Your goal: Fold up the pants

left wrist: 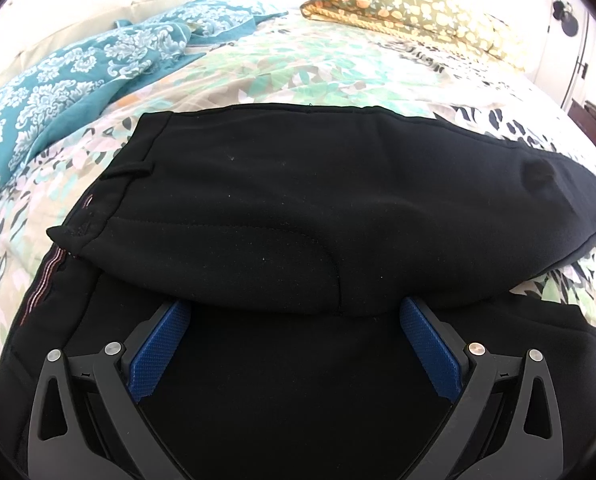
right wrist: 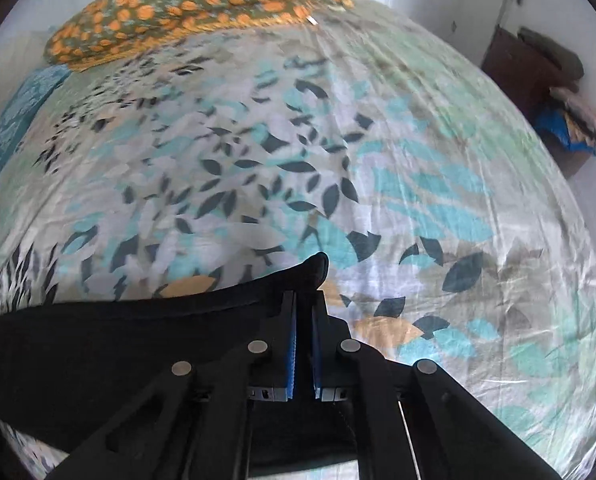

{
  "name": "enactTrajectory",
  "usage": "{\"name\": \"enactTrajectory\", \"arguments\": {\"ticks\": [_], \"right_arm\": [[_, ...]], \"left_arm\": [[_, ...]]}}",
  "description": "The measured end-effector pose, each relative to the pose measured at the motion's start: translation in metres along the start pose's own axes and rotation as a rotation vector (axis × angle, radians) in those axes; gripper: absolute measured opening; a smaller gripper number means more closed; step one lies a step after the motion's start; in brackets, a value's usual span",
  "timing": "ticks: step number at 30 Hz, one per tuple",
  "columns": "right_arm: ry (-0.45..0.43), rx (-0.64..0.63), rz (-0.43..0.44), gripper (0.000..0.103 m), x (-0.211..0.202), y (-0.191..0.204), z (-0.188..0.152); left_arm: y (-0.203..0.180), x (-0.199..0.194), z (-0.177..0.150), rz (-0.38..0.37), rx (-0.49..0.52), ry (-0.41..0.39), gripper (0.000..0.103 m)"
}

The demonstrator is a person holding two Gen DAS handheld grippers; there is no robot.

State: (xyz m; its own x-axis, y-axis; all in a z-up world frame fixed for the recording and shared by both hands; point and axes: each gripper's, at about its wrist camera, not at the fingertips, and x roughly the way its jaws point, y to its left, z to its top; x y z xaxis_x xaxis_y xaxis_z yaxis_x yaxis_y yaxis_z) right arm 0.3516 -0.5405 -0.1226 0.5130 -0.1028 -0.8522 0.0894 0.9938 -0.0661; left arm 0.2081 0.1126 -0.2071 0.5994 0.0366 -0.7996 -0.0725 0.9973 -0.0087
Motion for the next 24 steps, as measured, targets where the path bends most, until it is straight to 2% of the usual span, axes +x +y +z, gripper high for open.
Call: {"name": "enactTrajectory", "arguments": {"ticks": [3,7,9,11,12,13,14,15,16,18,20,22,24], "right_arm": [[-0.078,-0.215,0.079,0.006,-0.082,0.055,-0.047],[-0.095,-0.425,0.178,0.006,-0.188,0.117,-0.15],[-0.073,-0.495,0.166,0.006,-0.224,0.128,-0.211],[0.002,-0.5,0.077,0.006,-0.233,0.116,-0.263],[0.053,-0.47,0.024,0.006,-0.228,0.099,-0.283],[0.112,-0.422,-0.032,0.013,-0.221,0.079,-0.3],[0.154,-0.376,-0.108,0.022,-0.216,0.058,-0.314],[0.17,-0.322,-0.192,0.039,-0.214,0.037,-0.324],[0.169,-0.249,-0.239,0.049,-0.218,0.016,-0.328],[0.12,-0.057,-0.269,0.049,-0.239,-0.015,-0.325],[0.019,0.099,-0.246,0.054,-0.265,-0.027,-0.313],[-0.076,0.248,-0.16,0.073,-0.285,-0.021,-0.307],[-0.116,0.428,0.069,0.079,-0.284,-0.005,-0.303]], "left_arm": [[0.0,0.0,0.0,0.001,0.001,0.001,0.103],[-0.001,-0.001,0.0,0.006,0.005,0.006,0.103],[-0.001,-0.001,0.0,0.009,0.007,0.008,0.103],[-0.002,-0.001,0.0,0.012,0.009,0.011,0.103],[-0.002,-0.001,0.001,0.013,0.009,0.011,0.103],[-0.002,-0.001,0.001,0.013,0.009,0.013,0.103],[-0.002,-0.001,0.001,0.011,0.007,0.017,0.103],[-0.001,-0.001,0.002,0.008,0.006,0.022,0.103],[0.0,-0.001,0.003,0.005,0.003,0.028,0.103],[0.0,0.0,0.004,0.0,0.0,0.036,0.103],[0.0,0.0,0.005,0.0,0.0,0.039,0.103],[0.0,0.0,0.005,0.002,0.001,0.039,0.103],[-0.002,0.0,0.004,0.007,0.004,0.036,0.103]]}}
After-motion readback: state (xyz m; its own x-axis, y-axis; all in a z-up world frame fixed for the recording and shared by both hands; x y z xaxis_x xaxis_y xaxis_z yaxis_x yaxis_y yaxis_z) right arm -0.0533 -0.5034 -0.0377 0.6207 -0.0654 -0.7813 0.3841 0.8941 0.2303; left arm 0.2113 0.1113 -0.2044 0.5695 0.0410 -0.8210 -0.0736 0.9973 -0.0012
